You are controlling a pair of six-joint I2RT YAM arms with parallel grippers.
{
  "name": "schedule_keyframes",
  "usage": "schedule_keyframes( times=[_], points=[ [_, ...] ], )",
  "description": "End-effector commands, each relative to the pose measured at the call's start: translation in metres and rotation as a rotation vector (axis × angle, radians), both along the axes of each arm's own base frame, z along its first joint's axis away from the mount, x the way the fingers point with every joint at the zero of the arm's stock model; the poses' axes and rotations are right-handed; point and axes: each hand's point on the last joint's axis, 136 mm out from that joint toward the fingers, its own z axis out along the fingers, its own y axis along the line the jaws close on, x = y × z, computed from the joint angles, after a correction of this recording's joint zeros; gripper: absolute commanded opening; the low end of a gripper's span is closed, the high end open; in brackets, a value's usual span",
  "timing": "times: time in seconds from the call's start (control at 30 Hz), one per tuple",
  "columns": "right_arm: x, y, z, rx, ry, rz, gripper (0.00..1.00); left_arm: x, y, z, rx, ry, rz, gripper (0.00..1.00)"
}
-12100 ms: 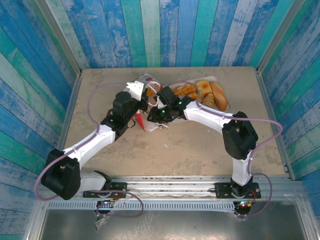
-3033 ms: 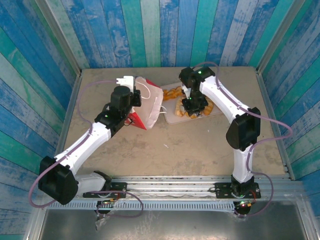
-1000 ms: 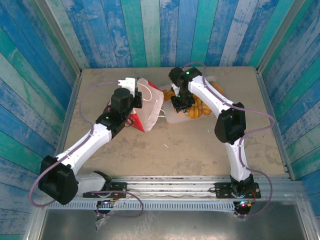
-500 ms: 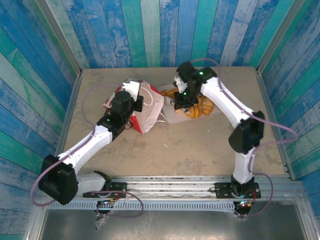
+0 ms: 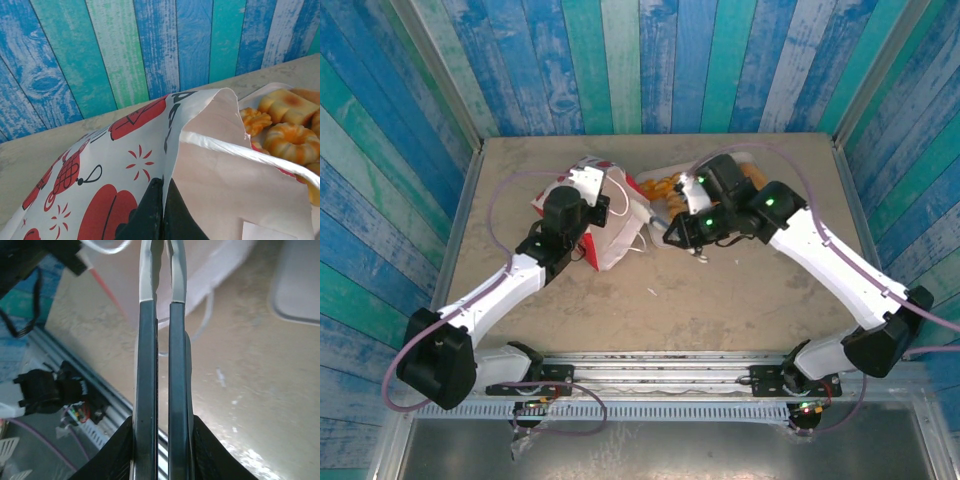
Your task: Take the fake bread out of the paper bag
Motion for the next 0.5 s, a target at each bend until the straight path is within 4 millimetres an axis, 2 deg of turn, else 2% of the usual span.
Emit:
schedule_keyframes(
  times=[0.0, 0.07, 0.17, 0.27, 0.37, 0.47],
  points=[
    [0.006, 0.033, -0.013, 0.057, 0.027, 0.016, 0.29, -0.002, -0.006, 0.011, -0.038, -0.064, -0.042, 0.0],
    [0.011, 0.048, -0.031, 0.024, 0.051, 0.008, 0.28, -0.003, -0.005, 0.01, -0.048, -0.077, -0.039, 0.0],
    [0.03, 0.063, -0.061, -0.018, 0.087, -0.055, 0.28, -0.007, -0.006, 0.011, -0.066, -0.099, -0.051, 0.0],
    [0.05, 0.083, -0.068, 0.035, 0.061, -0.076, 0.28, -0.012, -0.01, 0.011, -0.07, -0.112, -0.089, 0.0],
    [0.068, 0.095, -0.072, 0.054, 0.045, -0.095, 0.32, -0.018, -0.013, 0.009, -0.065, -0.12, -0.121, 0.0],
    [0.08, 0.103, -0.084, 0.067, 0.064, -0.115, 0.33, -0.025, -0.017, 0.01, -0.06, -0.139, -0.162, 0.0]
  ],
)
